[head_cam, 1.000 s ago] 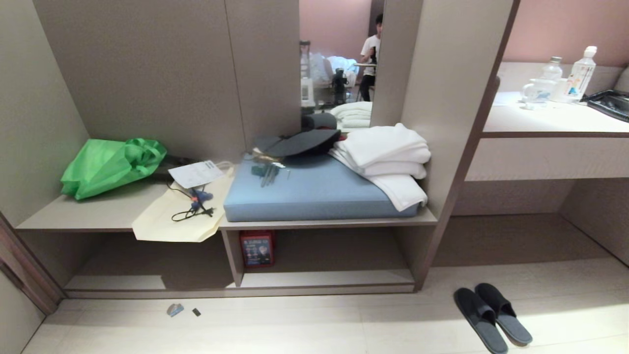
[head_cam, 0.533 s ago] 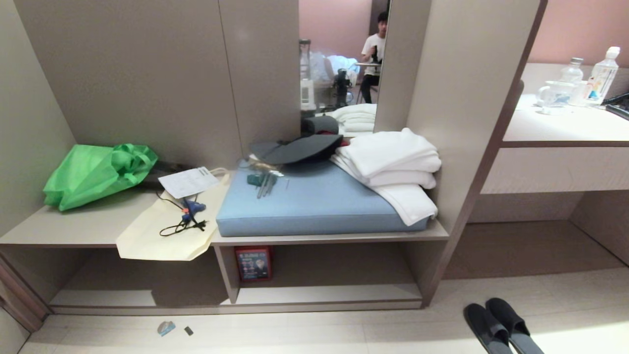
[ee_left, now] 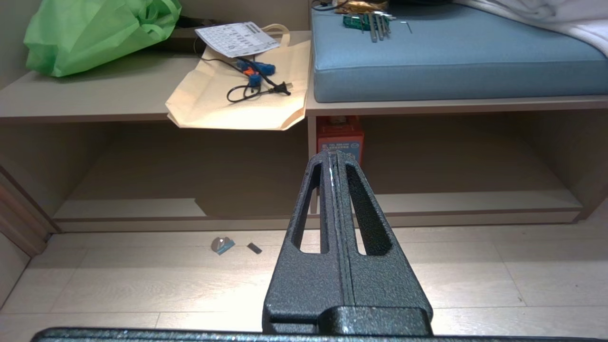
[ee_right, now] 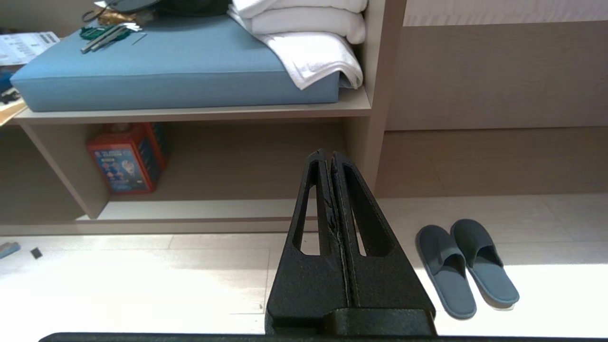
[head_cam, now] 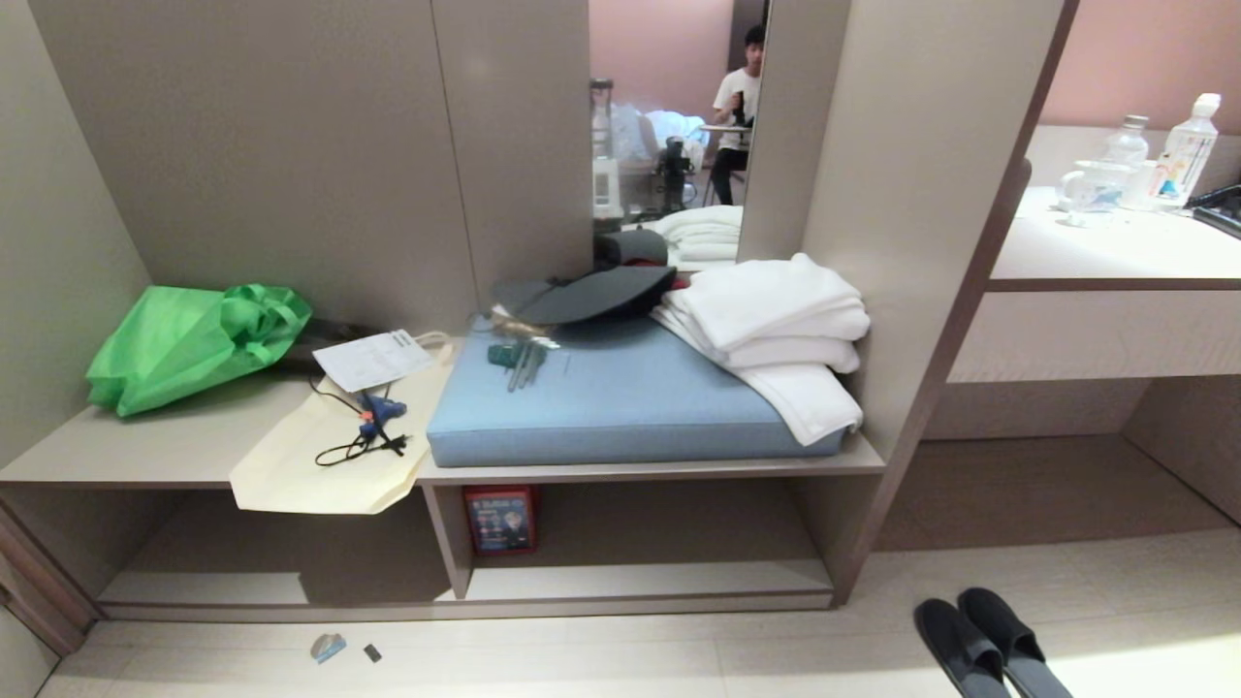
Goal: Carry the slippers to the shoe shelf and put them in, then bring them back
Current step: Pick up the slippers on the floor
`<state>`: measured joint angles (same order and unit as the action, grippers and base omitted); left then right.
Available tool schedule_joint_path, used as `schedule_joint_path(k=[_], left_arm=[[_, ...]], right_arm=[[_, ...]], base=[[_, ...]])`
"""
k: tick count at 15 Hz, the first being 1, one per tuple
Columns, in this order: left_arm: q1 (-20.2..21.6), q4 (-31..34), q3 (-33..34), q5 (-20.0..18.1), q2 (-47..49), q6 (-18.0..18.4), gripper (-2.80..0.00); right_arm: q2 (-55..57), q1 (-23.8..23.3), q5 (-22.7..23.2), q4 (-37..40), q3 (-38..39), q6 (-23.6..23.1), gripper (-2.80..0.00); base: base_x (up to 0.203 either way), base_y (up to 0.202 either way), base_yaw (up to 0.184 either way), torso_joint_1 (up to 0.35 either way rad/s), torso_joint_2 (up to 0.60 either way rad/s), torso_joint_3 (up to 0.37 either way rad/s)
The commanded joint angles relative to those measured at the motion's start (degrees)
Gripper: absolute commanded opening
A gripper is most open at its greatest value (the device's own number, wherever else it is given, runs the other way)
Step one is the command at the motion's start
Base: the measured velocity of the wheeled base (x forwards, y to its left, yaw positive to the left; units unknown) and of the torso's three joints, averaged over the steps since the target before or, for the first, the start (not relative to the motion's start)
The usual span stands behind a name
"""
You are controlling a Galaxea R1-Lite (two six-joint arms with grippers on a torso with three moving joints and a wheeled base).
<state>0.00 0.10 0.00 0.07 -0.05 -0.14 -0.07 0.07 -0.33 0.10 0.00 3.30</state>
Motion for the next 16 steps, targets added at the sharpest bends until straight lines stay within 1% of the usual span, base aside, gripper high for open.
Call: schedule_joint_path(k=[1,5,7,16], left_arm=[[0.0,0.0,0.0,0.0,0.0,0.0,-2.8],[0.0,0.0,0.0,0.0,0.0,0.0,-2.8],[0.0,0.0,-0.1,0.0,0.0,0.0,-2.8],[0.0,0.0,0.0,0.0,0.0,0.0,-2.8]], right_arm=[[0.0,0.0,0.0,0.0,0.0,0.0,-2.8],[0.0,0.0,0.0,0.0,0.0,0.0,-2.8],[0.0,0.0,0.0,0.0,0.0,0.0,-2.8],[0.0,0.0,0.0,0.0,0.0,0.0,-2.8]], base=[[0.0,0.0,0.0,0.0,0.0,0.0],[0.0,0.0,0.0,0.0,0.0,0.0],[0.002,-0.064,-0.007,0.0,0.0,0.005],[0.0,-0.191,0.0,0.001,0.0,0.002]])
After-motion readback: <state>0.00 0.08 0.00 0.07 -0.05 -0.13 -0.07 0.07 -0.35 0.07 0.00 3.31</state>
